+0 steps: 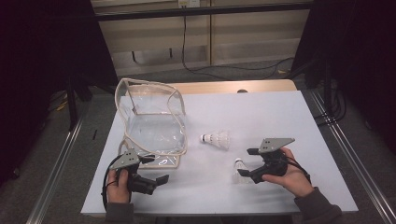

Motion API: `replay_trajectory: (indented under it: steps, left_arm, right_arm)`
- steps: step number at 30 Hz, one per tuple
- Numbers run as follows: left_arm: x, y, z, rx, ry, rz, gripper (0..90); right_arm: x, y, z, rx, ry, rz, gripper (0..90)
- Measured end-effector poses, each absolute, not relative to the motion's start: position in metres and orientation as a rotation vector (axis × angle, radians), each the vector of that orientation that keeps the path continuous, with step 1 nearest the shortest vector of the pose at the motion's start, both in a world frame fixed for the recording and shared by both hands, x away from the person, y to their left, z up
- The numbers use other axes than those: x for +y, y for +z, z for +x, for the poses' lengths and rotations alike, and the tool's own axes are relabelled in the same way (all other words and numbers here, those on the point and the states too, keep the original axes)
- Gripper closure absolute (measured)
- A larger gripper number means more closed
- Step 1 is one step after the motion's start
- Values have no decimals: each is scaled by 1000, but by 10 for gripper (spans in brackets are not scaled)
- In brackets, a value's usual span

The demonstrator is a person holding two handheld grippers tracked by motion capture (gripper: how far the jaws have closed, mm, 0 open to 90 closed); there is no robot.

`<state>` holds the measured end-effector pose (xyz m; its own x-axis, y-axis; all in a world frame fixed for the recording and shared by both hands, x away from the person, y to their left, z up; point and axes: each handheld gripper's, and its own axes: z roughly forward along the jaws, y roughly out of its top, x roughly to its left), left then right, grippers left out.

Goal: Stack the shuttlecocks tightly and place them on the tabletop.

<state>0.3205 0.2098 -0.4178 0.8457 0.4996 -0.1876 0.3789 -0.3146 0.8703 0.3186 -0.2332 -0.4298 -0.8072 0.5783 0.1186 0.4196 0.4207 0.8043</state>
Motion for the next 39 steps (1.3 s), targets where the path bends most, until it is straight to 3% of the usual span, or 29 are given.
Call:
replay_trajectory:
  steps: [19, 35, 39]
  left_arm:
    - [209, -417, 321, 651, 140, 1947, 31]
    - [209, -418, 321, 651, 140, 1949, 31]
    - [209, -418, 321, 650, 140, 1947, 31]
  right_arm:
    - [-237, -423, 319, 2396, 1365, 885, 327]
    - [-244, -420, 323, 2325, 1378, 929, 807]
    - [-246, -419, 324, 2319, 1395, 962, 873]
